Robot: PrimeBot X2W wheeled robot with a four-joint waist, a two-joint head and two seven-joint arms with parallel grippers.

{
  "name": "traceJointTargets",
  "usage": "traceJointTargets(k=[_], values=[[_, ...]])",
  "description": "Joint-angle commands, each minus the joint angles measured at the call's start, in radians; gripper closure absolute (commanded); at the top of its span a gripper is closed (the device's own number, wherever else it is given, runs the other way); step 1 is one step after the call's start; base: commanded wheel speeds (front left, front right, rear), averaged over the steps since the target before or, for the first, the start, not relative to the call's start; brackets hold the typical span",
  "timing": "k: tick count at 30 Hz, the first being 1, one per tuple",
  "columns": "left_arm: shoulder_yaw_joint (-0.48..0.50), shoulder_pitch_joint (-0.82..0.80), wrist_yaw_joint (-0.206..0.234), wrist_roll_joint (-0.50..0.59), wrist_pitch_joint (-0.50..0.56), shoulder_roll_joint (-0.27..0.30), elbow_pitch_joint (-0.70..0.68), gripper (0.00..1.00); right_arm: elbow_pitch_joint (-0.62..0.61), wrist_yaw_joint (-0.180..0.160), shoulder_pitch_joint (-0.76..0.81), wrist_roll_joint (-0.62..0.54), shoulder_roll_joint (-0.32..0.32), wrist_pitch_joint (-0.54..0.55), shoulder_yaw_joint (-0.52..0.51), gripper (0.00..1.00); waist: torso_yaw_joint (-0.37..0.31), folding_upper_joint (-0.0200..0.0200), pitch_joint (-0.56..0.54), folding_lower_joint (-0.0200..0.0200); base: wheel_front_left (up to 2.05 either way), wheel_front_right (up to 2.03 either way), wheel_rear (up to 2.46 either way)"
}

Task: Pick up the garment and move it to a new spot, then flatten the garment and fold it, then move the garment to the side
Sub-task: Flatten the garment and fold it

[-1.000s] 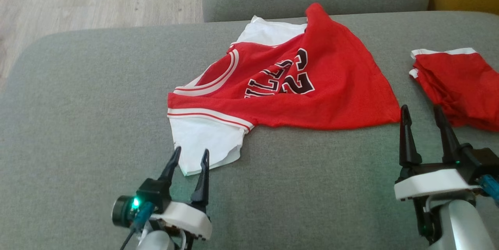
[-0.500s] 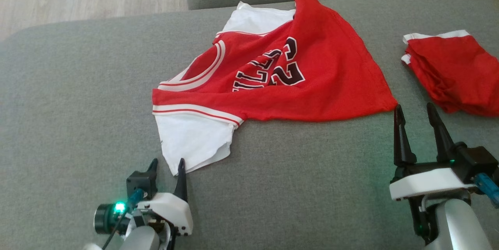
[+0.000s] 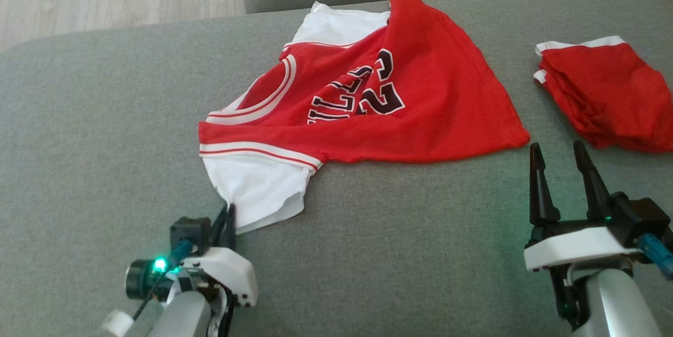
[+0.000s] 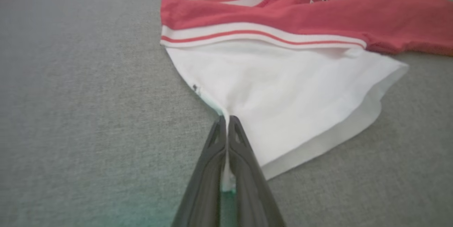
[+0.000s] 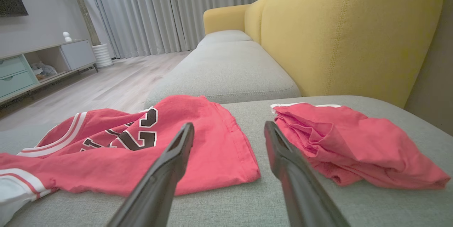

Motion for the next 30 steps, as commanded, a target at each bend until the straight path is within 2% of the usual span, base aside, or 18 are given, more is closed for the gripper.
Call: traceJointTargets(k=[1,6,10,16,19,23,30], values=[[0.038,-0.015,0.007,-0.008,-0.022,0.025,-0.031,1.00,-0.026,-0.001,-0.037,0.000,-0.004,-0.009,0.024,0.00,0.003,-0.0001,-0.001,-0.0001,0.00,0.00,0.00],[0.071,-0.030,0.008,-0.025,-0.155,0.027,-0.133,1.00,0.009,-0.001,-0.048,-0.018,-0.004,0.017,-0.011,0.00,0.021,-0.0001,-0.002,-0.0001,0.00,0.00,0.00],[0.079,-0.029,0.006,-0.019,-0.201,0.024,-0.228,1.00,0.069,-0.001,-0.083,-0.017,-0.004,0.073,-0.050,0.00,0.040,-0.0001,0.001,-0.0001,0.00,0.00,0.00],[0.075,-0.009,-0.001,0.006,-0.217,0.019,-0.350,1.00,0.214,-0.001,-0.173,-0.003,-0.004,0.147,-0.079,0.00,0.069,-0.0001,0.010,-0.0001,0.00,0.00,0.00],[0.059,0.001,-0.019,0.020,-0.218,0.017,-0.384,1.00,0.300,-0.001,-0.218,0.000,-0.004,0.163,-0.107,0.00,0.083,-0.0001,0.019,-0.0001,0.00,0.00,0.00],[0.042,0.013,-0.033,0.038,-0.218,0.010,-0.415,1.00,0.445,-0.001,-0.293,-0.039,-0.004,0.152,-0.180,0.00,0.104,-0.0001,0.034,-0.0001,0.00,0.00,0.00],[0.037,0.018,-0.042,0.050,-0.218,-0.001,-0.432,1.00,0.612,-0.001,-0.379,-0.069,-0.004,0.085,-0.224,0.00,0.121,-0.0001,0.052,-0.0001,0.00,0.00,0.00]])
